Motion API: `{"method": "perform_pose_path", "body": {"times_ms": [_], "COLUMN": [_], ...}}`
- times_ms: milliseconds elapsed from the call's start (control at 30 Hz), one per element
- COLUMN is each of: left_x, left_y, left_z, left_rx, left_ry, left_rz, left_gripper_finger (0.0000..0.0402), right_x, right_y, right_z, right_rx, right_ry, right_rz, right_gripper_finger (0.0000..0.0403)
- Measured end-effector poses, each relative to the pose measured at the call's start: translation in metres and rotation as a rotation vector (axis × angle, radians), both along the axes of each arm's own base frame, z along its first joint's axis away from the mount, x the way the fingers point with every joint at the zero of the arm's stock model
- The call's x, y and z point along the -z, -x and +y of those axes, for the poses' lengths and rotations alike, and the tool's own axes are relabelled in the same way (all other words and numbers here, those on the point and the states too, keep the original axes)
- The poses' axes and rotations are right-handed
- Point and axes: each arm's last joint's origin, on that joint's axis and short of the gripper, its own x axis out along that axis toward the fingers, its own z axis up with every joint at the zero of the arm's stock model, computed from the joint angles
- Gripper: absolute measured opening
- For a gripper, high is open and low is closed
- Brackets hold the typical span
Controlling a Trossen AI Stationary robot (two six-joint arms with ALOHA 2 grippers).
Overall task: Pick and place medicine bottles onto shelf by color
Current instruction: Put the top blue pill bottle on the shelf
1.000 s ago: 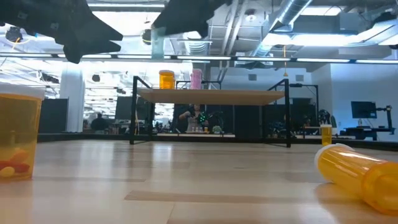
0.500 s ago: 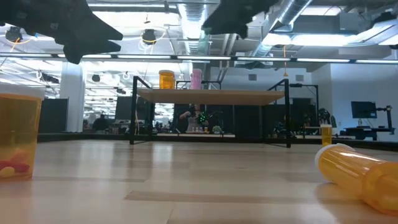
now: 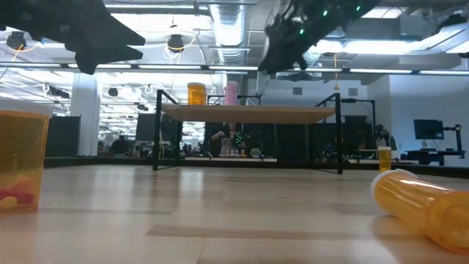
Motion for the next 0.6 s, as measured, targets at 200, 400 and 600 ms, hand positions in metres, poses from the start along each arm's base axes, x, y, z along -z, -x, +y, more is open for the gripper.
{"method": "perform_pose_path", "body": {"times_ms": [200,400,600], "left_x": [0.000,0.000,0.000], "left_y": [0.000,0.000,0.000], "left_z": [0.000,0.000,0.000], "left_rx": [0.000,0.000,0.001], "left_ry": [-0.008,-0.008,-0.008], "left_rz": [0.004,0.004,0.005], "left_gripper_finger": [0.0180,0.0180,0.0180], "right_x": [0.025,0.042,0.043], "right_y": [-0.010,-0.021,-0.034], "right_z": [-0.029,-0.041,-0.049], "right_rx": [0.024,0.039,0.036], "right_ry": [-0.030,-0.045,-0.046], "right_rz": [0.010,0.035,0.043], "right_gripper_finger": [0.0148,0.0146,0.0150]}}
